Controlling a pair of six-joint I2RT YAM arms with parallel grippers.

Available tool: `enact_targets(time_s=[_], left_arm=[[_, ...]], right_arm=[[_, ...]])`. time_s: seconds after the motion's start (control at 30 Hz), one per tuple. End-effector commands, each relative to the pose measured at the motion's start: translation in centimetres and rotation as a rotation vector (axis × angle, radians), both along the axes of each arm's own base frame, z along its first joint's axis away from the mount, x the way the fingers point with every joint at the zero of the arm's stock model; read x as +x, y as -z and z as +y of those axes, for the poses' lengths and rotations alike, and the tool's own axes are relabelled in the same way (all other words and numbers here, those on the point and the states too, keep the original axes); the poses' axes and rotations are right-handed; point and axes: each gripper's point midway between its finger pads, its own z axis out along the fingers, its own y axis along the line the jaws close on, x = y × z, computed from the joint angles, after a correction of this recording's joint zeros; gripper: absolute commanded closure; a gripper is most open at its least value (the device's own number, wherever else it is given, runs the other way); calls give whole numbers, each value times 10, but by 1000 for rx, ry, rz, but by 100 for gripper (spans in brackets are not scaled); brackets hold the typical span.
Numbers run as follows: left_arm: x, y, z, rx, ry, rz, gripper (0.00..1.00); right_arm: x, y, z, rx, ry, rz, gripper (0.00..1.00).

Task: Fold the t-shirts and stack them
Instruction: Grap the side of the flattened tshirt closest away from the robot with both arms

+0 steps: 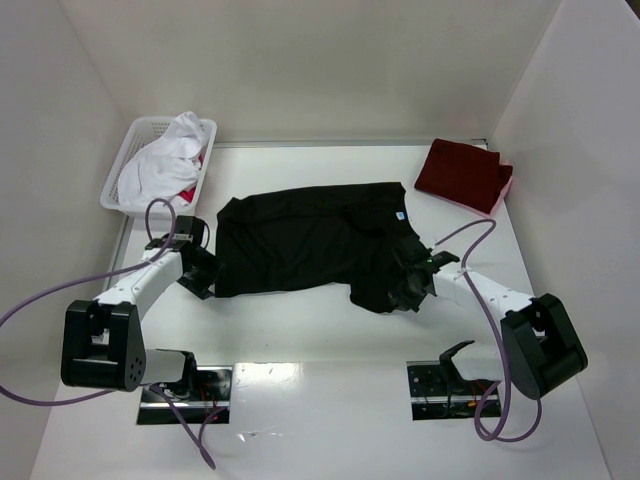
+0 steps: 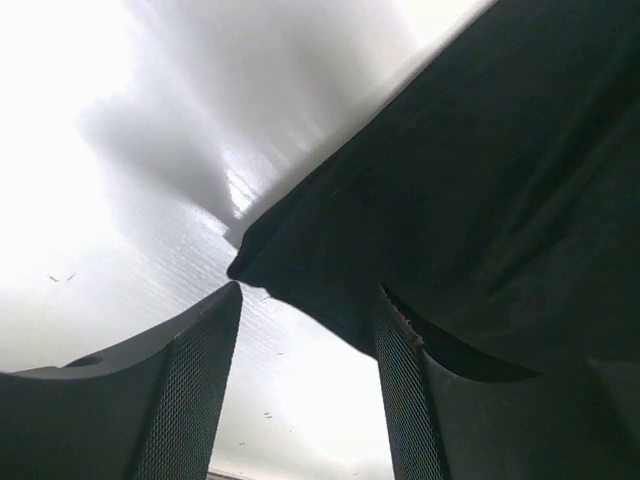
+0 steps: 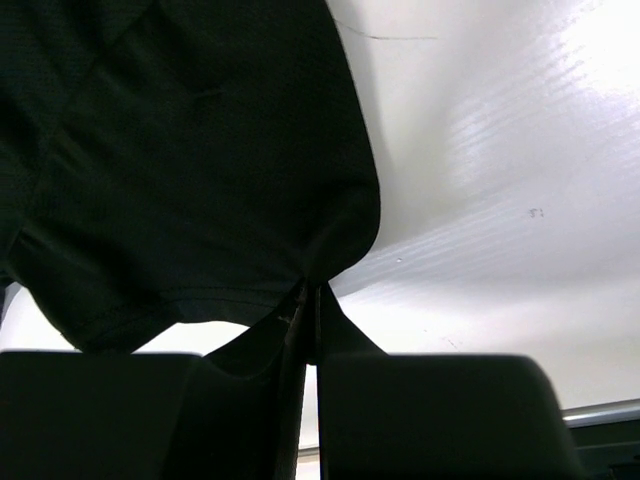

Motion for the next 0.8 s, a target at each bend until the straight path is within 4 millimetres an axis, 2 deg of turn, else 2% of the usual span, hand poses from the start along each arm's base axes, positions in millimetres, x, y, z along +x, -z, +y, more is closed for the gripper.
enact_targets(time_s=[0.0,0.07,0.2,0.33,0.43,0.53,0.6,0.77], left_arm=[[-12,4,0,-13,-32,28,37],[-14,7,0,-14,-35,29,37],[-23,20,0,-17,-53,61,44],[-24,23,0,-19,-62,67,69],[-17,22,2,-9,-65,48,87],[-14,24,4,2,-68,56,99],[-9,23,4,1,-68,44,100],[16,4,9,39,-35,-34,100]], right_arm=[[25,-19,5,20,-14,-99,91],[25,-19,5,19,-16,-99,90],[27,-20,6,21,-24,-109,90],[29,-22,7,21,-32,-117,90],[34,-25,9,26,-41,-134,90],[38,-29,8,26,-40,-144,90],[38,-29,8,26,-40,-144,92],[62,-51,4,17,-32,-219,98]])
